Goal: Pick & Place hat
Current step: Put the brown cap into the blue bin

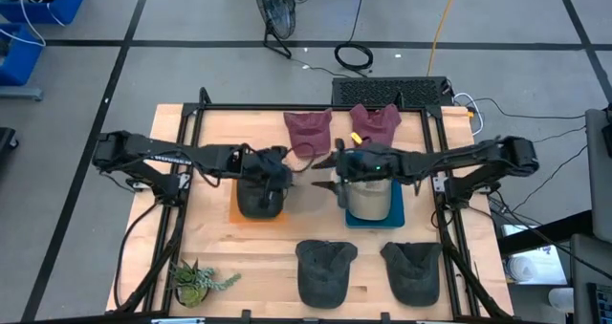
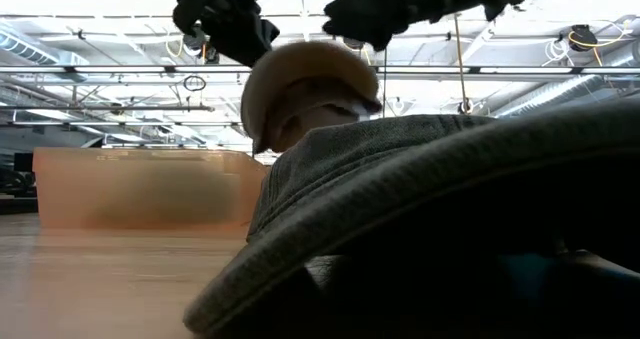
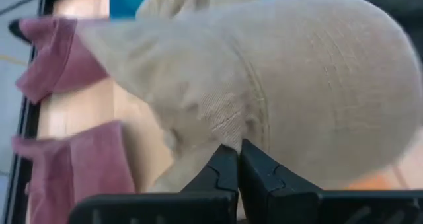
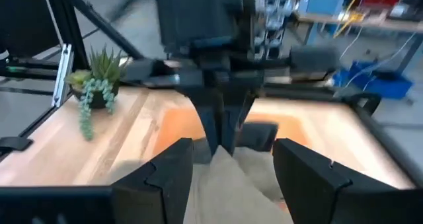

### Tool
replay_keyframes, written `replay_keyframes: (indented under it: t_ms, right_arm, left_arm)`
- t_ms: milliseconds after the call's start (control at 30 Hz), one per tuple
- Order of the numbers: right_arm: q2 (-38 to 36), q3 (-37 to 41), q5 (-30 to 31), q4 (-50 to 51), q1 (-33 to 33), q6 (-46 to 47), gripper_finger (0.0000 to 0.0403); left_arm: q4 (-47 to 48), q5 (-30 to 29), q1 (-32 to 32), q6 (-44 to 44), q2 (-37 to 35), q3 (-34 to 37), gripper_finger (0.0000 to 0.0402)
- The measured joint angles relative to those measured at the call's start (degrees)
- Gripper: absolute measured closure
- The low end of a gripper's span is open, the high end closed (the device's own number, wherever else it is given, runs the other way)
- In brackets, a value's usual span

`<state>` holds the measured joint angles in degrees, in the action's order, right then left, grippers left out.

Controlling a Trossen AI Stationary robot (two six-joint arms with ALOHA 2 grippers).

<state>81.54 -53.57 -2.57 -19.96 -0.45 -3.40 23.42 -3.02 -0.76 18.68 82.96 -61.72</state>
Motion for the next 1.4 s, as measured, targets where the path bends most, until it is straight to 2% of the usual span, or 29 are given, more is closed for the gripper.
replay_keyframes:
  t_ms: [333, 700, 833, 1033, 1233, 1400]
  right_arm:
    - [7.6, -4.9, -0.4, 1.4, 0.6, 3.4, 0.0225]
    - [8.4, -5.0, 0.0, 5.2, 0.4, 5.7, 0.0232]
    - [8.4, -5.0, 1.0, 6.9, 0.4, 5.5, 0.0242]
    - [8.4, -5.0, -0.6, 7.8, 0.4, 5.2, 0.0262]
    - [8.4, -4.9, -0.5, 8.8, 0.5, 3.3, 0.0304]
    - [8.4, -4.9, -0.6, 9.2, 0.5, 0.9, 0.0379]
  left_arm:
    - [-1.9, -2.0, -2.4, -1.9, 0.3, 0.0, 0.0396]
    - [-4.5, -1.5, -2.8, -1.1, 0.3, 0.0, 0.0396]
    - [-4.2, -1.6, -2.8, -1.0, 0.3, 0.0, 0.0395]
    - [-4.0, -1.6, -2.8, -1.3, 0.3, 0.0, 0.0391]
    - [-3.9, -2.0, -2.8, -1.5, 0.3, 0.0, 0.0395]
    - [-3.9, -2.2, -2.8, -1.5, 0.3, 0.0, 0.0391]
